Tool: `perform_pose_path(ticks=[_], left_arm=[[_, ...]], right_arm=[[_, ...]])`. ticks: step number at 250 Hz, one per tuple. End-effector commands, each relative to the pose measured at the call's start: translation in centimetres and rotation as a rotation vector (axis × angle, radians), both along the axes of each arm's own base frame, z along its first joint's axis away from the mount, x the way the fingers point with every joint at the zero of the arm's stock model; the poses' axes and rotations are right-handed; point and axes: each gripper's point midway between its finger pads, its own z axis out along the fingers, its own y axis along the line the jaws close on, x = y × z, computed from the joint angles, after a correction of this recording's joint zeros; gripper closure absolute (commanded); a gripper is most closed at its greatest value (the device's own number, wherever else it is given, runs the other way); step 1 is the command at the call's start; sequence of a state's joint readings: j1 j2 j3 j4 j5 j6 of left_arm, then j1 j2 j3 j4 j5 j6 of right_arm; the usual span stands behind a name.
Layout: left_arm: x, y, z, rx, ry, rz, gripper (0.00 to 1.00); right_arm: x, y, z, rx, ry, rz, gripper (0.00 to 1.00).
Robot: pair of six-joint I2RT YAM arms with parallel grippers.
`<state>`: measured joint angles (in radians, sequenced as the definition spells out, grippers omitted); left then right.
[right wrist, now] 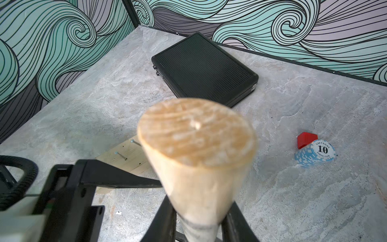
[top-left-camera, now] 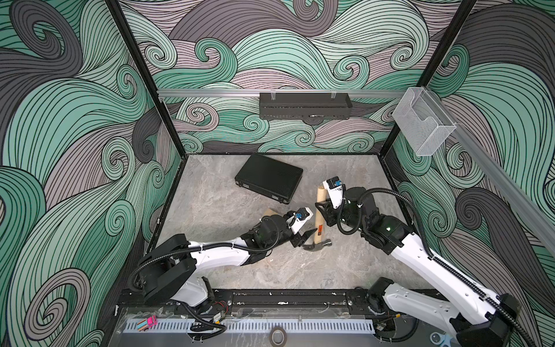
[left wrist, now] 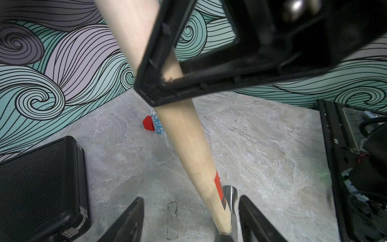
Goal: Use a claw hammer to pull out a nail
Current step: Pick up the hammer at the center of the board.
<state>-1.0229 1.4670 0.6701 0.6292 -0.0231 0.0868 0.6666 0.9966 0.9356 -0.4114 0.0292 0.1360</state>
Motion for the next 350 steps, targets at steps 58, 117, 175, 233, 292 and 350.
perform_pose_path(ticks=[58, 117, 175, 233, 292, 350], left_arm=[[1.7, -1.4, 2.0, -0.085, -0.101, -0.008, 0.38], [2.0, -1.8, 2.3, -0.144, -0.104, -0.056, 0.45], [1.6, -2.4, 1.8, -0.136, -0.123, -0.095, 0.54], [1.7, -2.5, 2.0, -0.137, -0.129, -0.097, 0.65], [1.5, -2.2, 1.4, -0.111, -0.120, -0.099, 0.80], [1.5, -2.1, 1.5, -0.114, -0.117, -0.098, 0.85]], right_arm=[[-1.0, 1.2, 3.1, 0.127, -0.074, 0.066, 0.76], [-1.7, 1.6, 3.0, 0.130, -0.055, 0.101, 0.76], [-2.1, 2.2, 2.8, 0.147, -0.038, 0.137, 0.76], [-2.7, 2.3, 2.8, 0.152, -0.029, 0.163, 0.75], [-2.7, 2.0, 2.3, 0.135, -0.027, 0.156, 0.72], [-2.2, 1.9, 2.4, 0.116, -0.060, 0.148, 0.50]])
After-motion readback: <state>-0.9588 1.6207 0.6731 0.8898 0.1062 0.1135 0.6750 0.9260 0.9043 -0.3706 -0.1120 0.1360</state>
